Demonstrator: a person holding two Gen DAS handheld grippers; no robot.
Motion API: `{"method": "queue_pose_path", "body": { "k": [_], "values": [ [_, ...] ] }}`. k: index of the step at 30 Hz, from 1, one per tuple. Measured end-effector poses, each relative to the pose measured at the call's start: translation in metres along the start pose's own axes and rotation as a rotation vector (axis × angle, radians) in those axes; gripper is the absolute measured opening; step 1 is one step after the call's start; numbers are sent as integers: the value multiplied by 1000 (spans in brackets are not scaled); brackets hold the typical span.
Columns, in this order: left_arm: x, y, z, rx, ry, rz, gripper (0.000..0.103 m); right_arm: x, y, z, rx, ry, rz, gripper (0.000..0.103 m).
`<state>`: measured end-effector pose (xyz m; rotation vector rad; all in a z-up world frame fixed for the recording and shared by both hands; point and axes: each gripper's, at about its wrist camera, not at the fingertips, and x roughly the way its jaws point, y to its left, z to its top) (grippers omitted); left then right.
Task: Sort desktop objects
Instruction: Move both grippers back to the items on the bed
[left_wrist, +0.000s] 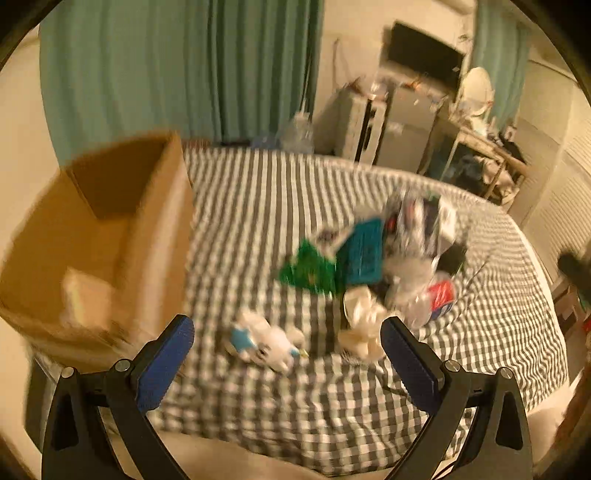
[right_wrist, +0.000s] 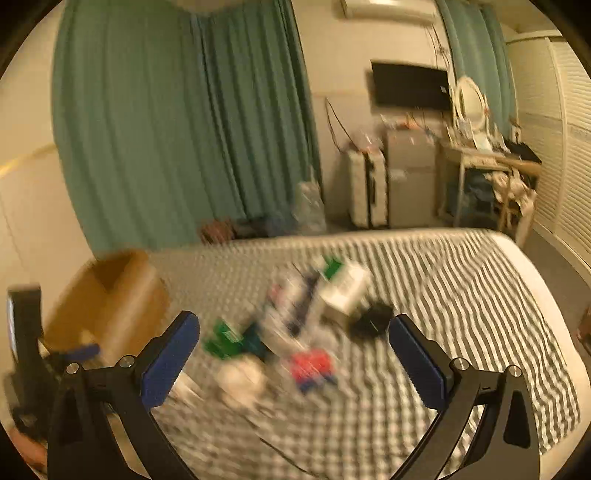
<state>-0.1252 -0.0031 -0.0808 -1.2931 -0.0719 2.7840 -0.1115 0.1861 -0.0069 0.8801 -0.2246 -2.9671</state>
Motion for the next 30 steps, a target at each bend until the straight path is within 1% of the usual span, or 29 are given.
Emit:
{"method": "queue_pose_path", "body": {
  "k": [1, 3, 5, 6, 8, 9, 10, 13, 16, 18, 20, 22, 24, 25, 27, 29, 30],
  "values": [
    [11, -2, -2, -27, 22, 46, 103, 11, -7, -9, 5, 21, 2, 103],
    [27, -5, -5, -46, 45, 102, 103, 23, -20, -21, -1, 61, 10, 103],
    [47, -8, -2, -31, 99, 130, 103, 45, -22, -24, -25, 97, 27, 103],
    [58, -9, -2, -12, 129, 155, 103, 48, -27, -29, -36, 105, 32, 103],
    [81, -7, -7, -2, 212, 239, 103, 64, -21, -30, -68, 137, 65, 103],
    [89, -4, -10, -15, 248, 261, 103, 74, -19, -33, -80, 153, 72, 103],
    [98, 0, -14, -31, 289, 267, 103, 82, -17, -36, -79, 168, 69, 103],
    [117, 11, -17, -75, 371, 259, 103, 116, -12, -42, -100, 252, 95, 103],
    [132, 21, -20, -122, 423, 208, 103, 138, -5, -45, -117, 286, 113, 103],
    [142, 24, -23, -128, 459, 185, 103, 150, 0, -46, -121, 328, 122, 103],
    [150, 23, -25, -119, 491, 169, 103, 156, 2, -49, -123, 341, 109, 102],
    [152, 23, -24, -125, 487, 168, 103, 159, 2, -52, -126, 351, 97, 102],
    [152, 28, -24, -152, 477, 153, 103, 162, 0, -54, -126, 359, 71, 96],
    [151, 30, -23, -167, 466, 150, 103, 161, -1, -54, -119, 358, 80, 91],
    [144, 35, -21, -202, 429, 143, 100, 159, -4, -55, -105, 362, 81, 91],
    [138, 39, -21, -219, 412, 130, 92, 157, -4, -56, -108, 357, 70, 90],
    [137, 40, -21, -223, 411, 125, 90, 157, -4, -57, -110, 358, 62, 90]
  ]
}}
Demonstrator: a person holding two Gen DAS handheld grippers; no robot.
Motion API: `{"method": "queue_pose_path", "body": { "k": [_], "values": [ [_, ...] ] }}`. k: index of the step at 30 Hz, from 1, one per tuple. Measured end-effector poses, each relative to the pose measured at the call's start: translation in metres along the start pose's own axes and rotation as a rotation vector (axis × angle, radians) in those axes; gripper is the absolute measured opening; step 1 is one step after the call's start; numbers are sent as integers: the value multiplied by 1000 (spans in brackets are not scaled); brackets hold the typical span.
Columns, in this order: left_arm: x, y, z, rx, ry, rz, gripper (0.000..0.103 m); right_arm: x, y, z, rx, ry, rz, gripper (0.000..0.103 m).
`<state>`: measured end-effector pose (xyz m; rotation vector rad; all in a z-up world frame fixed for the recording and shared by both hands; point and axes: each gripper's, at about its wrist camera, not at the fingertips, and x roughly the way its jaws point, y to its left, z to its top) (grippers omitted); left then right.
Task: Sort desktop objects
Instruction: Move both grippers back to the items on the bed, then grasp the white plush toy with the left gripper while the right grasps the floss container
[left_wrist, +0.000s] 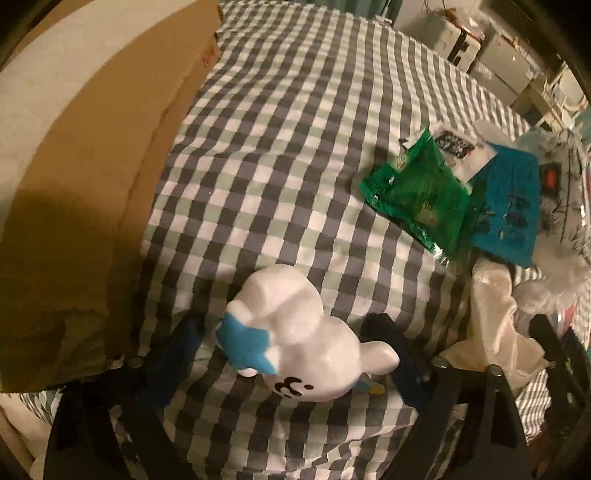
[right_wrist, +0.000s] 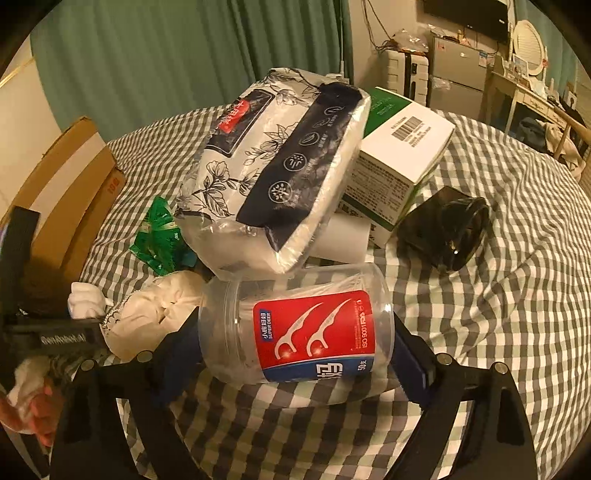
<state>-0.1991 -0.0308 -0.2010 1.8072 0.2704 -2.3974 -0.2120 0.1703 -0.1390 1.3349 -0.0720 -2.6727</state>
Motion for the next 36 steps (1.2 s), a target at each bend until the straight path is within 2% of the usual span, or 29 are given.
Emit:
{"method": "queue_pose_path", "body": {
  "k": [2, 5, 9, 12, 14, 17, 20, 24, 26, 29, 31, 33, 36],
  "values": [
    [-4, 3, -1, -10, -9, -16, 81, -2, 0, -3, 6, 4, -7, 90],
    [-13, 9, -4, -29, -35, -54, 81, -9, 0, -8, 15, 11, -9, 90],
    [-34, 11, -11, -22, -123, -107, 81, -31, -6, -17, 42, -10, -11, 90],
    [-69, 2, -24, 60, -263, -135, 81, -52, -8, -23, 60, -30, -8, 90],
    [-88, -4, -32, 116, -328, -157, 81, -67, -7, -26, 66, -48, -16, 90],
    [-103, -5, -36, 179, -369, -172, 81, -93, -6, -32, 94, -72, -13, 90],
    [-119, -12, -55, 233, -415, -194, 81, -120, -3, -40, 146, -100, 49, 90],
    [-151, -8, -64, 310, -483, -197, 81, -158, 21, -39, 120, -159, 56, 90],
    [-172, -10, -58, 305, -510, -192, 80, -176, 34, -35, 120, -186, 88, 90],
    [-207, 15, -40, 275, -577, -211, 80, -205, 63, -18, 82, -243, 149, 90],
    [-224, 30, -25, 301, -607, -197, 80, -224, 93, 1, 16, -273, 175, 90],
    [-241, 52, -3, 328, -627, -130, 80, -235, 121, 18, -38, -298, 196, 90],
    [-253, 86, 28, 291, -627, -57, 80, -237, 160, 47, -85, -307, 267, 90]
  ]
}}
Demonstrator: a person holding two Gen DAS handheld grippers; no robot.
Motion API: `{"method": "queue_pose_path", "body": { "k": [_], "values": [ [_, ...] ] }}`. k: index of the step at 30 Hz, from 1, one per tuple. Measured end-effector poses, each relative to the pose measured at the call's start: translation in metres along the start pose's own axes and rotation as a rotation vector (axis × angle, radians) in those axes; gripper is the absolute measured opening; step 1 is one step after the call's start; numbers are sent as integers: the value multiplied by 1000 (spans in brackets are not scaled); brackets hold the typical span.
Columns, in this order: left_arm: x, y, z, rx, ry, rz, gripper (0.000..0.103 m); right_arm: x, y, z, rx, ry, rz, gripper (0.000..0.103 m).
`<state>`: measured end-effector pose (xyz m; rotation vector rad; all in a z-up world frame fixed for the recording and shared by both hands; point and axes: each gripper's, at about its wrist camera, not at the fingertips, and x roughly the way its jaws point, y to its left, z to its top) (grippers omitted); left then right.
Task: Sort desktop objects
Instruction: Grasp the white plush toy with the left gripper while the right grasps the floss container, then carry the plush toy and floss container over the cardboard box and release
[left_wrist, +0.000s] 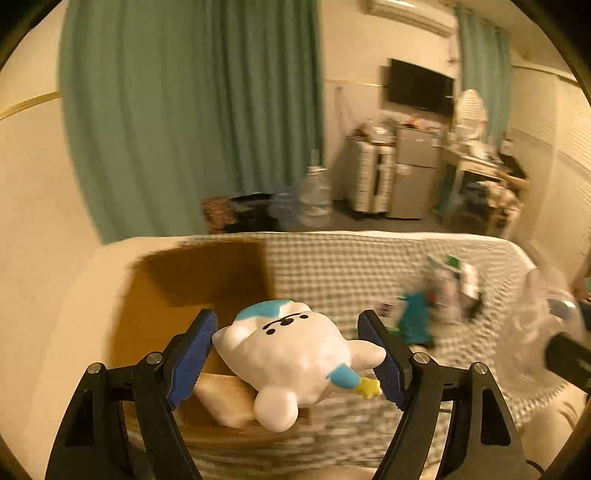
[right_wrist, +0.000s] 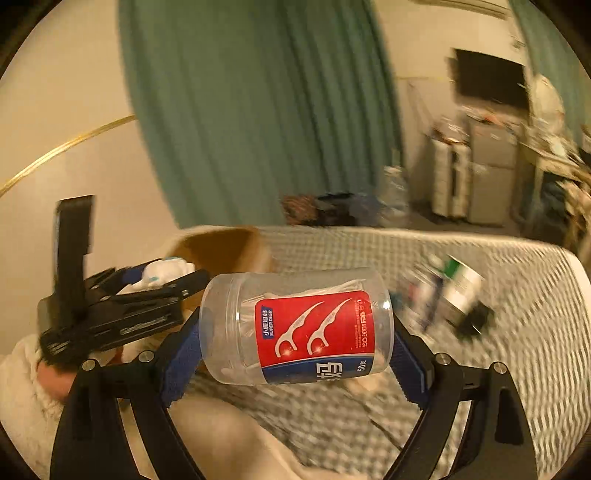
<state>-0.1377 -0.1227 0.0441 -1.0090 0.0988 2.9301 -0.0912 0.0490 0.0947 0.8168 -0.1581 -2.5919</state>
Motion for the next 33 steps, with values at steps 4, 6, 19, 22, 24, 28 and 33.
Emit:
{"method": "queue_pose_path", "body": {
  "k": [4, 6, 19, 22, 24, 28, 33],
  "values": [
    [16, 52, 10, -6, 17, 90, 80, 49, 42, 25, -4, 47, 94, 88],
    [30, 73, 1, -36, 38, 94, 80, 83, 63, 26, -27, 95, 104, 88],
    [98, 126, -51, -102, 165, 55, 88, 200, 86, 38, 135, 183, 153, 96],
    [95, 129, -48, -124, 164, 54, 101, 188, 87, 51, 142, 110, 145, 102],
    [88, 129, -48, -139, 146, 33, 101, 177, 87, 56, 124, 75, 114, 102],
    [61, 118, -38, -129, 78, 34, 101, 137, 79, 58, 61, -39, 45, 102],
    [17, 78, -26, -60, -54, 62, 103, 68, 53, 36, -28, -206, -63, 103]
  ]
}}
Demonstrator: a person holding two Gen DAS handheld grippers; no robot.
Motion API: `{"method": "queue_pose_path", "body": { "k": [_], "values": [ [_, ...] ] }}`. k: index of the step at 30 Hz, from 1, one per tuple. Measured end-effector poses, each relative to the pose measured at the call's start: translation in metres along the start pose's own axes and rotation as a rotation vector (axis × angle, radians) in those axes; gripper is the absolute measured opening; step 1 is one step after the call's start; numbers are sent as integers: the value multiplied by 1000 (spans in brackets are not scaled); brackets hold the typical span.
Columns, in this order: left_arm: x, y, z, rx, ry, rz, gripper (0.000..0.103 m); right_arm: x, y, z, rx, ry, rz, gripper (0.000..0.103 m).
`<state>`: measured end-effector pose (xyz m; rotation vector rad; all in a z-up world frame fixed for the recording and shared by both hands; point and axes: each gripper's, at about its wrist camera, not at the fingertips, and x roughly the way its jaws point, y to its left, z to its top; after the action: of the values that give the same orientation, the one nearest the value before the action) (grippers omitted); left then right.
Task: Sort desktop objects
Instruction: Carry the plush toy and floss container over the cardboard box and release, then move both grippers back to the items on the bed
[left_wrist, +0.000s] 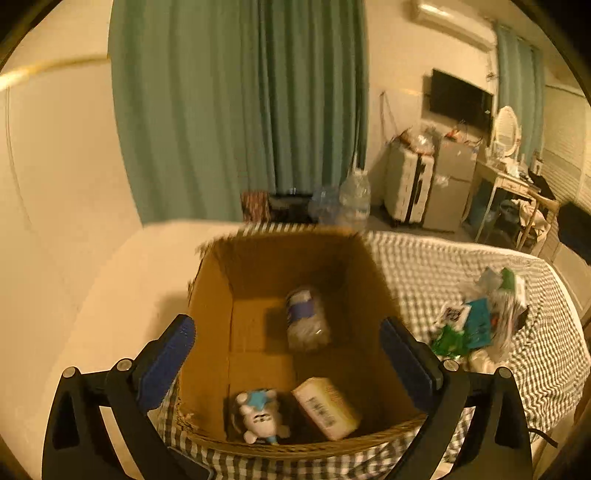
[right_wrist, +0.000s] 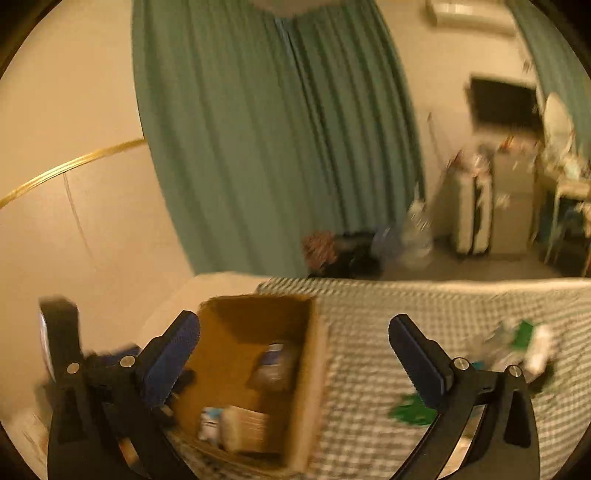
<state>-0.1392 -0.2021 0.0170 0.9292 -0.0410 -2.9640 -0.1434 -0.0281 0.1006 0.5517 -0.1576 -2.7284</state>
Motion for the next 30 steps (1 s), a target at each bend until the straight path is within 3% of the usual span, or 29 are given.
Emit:
{"method": "queue_pose_path", "body": {
  "k": [5, 10, 14, 22, 25, 30],
  "values": [
    [-39, -50, 2, 66, -88, -60, 103, -63, -51, -13, -28, -39, -121, 103],
    [-50, -113, -7, 108, -63, -129, 103, -109, -114, -26, 75, -43, -242, 103],
    [-41, -168, -27, 96, -36, -141, 103, -133, -163, -43, 135, -37, -317, 103],
    [22, -270, -71, 120, 128, -159, 103, -143, -249, -89, 264, 29, -405, 103],
    [55, -289, -86, 139, 223, -132, 103, -128, -271, -111, 268, 79, -418, 103],
    [99, -291, -105, 70, 345, -83, 103, -98, -308, -136, 310, 149, -414, 103]
  ]
}}
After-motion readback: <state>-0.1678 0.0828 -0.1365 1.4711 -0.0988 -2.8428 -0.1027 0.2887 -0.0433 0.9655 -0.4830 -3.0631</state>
